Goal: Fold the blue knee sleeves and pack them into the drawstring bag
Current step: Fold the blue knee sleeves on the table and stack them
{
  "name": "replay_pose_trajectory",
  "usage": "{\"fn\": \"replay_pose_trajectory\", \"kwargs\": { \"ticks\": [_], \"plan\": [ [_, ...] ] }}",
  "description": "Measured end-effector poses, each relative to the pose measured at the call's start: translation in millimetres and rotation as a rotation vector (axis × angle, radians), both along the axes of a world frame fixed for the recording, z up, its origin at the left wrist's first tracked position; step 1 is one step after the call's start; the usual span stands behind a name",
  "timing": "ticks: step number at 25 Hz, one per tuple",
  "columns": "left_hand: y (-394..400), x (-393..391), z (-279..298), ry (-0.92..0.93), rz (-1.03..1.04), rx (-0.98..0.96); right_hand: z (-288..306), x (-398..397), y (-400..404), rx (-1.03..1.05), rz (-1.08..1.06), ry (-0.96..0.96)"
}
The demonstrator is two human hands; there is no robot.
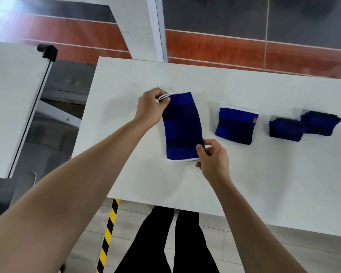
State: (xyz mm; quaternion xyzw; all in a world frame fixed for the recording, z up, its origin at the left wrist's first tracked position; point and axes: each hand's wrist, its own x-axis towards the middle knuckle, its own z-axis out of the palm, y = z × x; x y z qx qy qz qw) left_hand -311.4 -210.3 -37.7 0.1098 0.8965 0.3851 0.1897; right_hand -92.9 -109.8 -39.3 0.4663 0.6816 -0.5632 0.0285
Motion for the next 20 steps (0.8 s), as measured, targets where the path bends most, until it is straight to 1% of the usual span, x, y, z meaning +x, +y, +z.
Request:
{"fn": "replay_pose_trajectory", "kwargs": {
  "ticks": [2, 5, 9, 17, 20],
  "plan": [
    [6, -8, -10, 0.045, -0.039, -0.059, -5, -5, 3, 0.022, -0.001, -0.028],
    [6, -12, -24, 0.031, -0.064, -0.135, -13, -8, 4, 0.086, 0.011, -0.061],
    [7, -14, -31, 0.029, -0.064, -0.133, -24, -7, 5, 0.2, 0.059, -0.073],
    [14, -11, -34, 0.09, 0.006, -0.192, -27, -12, 7, 0.184, -0.02, -0.103],
    [13, -12, -35, 0.087, 0.014, -0.19, -28, -15, 7, 0.255, 0.004, -0.142]
  ]
}}
